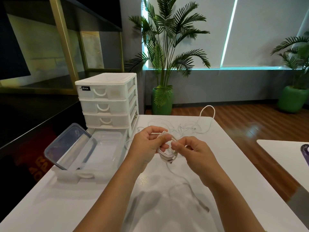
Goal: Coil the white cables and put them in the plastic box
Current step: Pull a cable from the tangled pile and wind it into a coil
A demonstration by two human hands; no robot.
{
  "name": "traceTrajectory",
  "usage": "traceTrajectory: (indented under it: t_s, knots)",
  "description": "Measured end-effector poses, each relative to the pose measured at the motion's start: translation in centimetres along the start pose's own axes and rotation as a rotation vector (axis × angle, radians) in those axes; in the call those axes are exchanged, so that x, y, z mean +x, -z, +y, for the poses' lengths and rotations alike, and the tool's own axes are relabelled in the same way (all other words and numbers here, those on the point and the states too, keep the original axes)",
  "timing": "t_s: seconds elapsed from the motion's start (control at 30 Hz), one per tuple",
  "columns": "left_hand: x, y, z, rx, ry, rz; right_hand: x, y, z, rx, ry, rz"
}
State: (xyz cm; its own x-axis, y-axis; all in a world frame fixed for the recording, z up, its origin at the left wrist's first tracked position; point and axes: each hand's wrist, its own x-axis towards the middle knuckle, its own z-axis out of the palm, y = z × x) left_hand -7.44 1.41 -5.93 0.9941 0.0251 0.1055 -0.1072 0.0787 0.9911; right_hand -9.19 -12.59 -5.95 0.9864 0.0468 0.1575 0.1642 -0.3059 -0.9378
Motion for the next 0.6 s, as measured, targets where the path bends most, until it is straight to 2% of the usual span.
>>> traceTrajectory:
  t_s: [0.13, 0.27, 0.47, 0.6]
  knots:
    - [0.0, -0.1, -0.4, 0.155, -0.141, 0.02, 0.2, 0.1, -0.3, 0.182, -0.137, 0.025]
    - [-0.1, -0.1, -0.4, 0.253, -0.216, 0.005, 0.3, 0.3, -0.4, 0.233, -0.151, 0.067]
    - [0.3, 0.8, -0.6, 0.259, -0.171, -0.063, 0.4, 1.1, -0.5, 0.489, -0.174, 0.053]
    - [0.6, 1.4, -0.5, 0.36, -0.141, -0.073, 0.3, 1.6, -0.7, 0.576, -0.208, 0.046]
